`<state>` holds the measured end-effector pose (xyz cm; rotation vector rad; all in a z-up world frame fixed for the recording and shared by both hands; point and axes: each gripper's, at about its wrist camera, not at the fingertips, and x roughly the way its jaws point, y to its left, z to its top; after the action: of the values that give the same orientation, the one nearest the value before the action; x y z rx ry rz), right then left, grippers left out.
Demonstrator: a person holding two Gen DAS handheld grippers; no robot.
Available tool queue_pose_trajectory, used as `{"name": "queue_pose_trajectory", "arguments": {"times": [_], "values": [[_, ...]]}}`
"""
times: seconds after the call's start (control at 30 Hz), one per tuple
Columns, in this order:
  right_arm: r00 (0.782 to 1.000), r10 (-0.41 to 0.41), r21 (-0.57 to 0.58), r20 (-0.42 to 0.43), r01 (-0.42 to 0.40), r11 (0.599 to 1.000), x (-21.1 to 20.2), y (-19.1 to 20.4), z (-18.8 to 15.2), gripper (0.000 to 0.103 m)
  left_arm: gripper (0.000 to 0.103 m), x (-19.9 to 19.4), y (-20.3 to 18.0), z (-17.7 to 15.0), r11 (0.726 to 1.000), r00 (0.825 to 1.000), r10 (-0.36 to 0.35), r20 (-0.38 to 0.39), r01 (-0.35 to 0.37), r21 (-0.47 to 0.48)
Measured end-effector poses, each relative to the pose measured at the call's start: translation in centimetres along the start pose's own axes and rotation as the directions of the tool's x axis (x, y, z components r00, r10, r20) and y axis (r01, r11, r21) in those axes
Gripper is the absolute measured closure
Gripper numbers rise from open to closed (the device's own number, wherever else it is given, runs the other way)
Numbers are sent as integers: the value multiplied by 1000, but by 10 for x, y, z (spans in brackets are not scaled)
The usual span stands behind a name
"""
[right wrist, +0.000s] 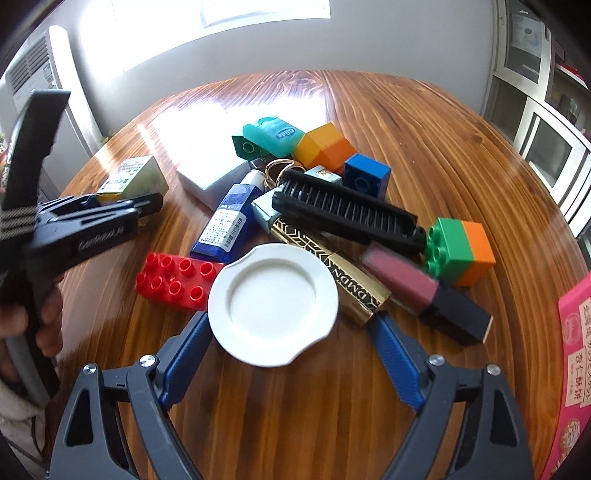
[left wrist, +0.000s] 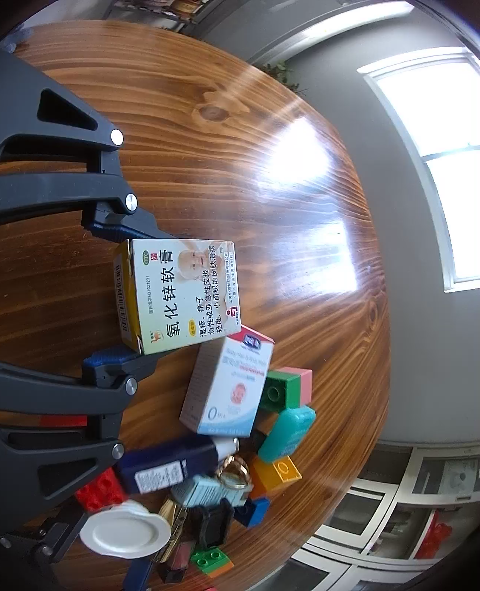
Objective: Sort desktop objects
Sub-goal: 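Carry the ointment box in the left tool while the right tool carries the white plate to the pink tin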
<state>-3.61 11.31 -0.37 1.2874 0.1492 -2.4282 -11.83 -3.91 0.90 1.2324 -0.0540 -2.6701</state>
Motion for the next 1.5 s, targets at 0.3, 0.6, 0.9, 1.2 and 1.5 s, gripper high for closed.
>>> {"name": "queue_pose_trajectory", "arguments": {"times": [0.3, 0.6, 0.9, 1.2, 1.5], "values": [[1000, -14, 12, 28, 14, 1000, -3, -4, 2, 33, 54, -23, -5, -3, 1000, 999, -8, 40, 7, 2], [996, -29, 53, 87, 24, 998, -32, -15, -22, 33, 54, -47, -7, -5, 997, 995, -63, 76, 61, 37], [987, -37, 73, 154, 26, 997, -67, -23, -36, 33, 54, -78, -28, -8, 993, 987, -112, 110, 107, 52], [962, -70, 135, 263, 35, 990, -116, -59, -57, 32, 54, -109, -65, -7, 981, 979, -154, 134, 136, 138], [899, -186, 262, 397, 83, 961, -179, -120, -88, 32, 54, -151, -157, -6, 935, 954, -255, 157, 202, 291]]}}
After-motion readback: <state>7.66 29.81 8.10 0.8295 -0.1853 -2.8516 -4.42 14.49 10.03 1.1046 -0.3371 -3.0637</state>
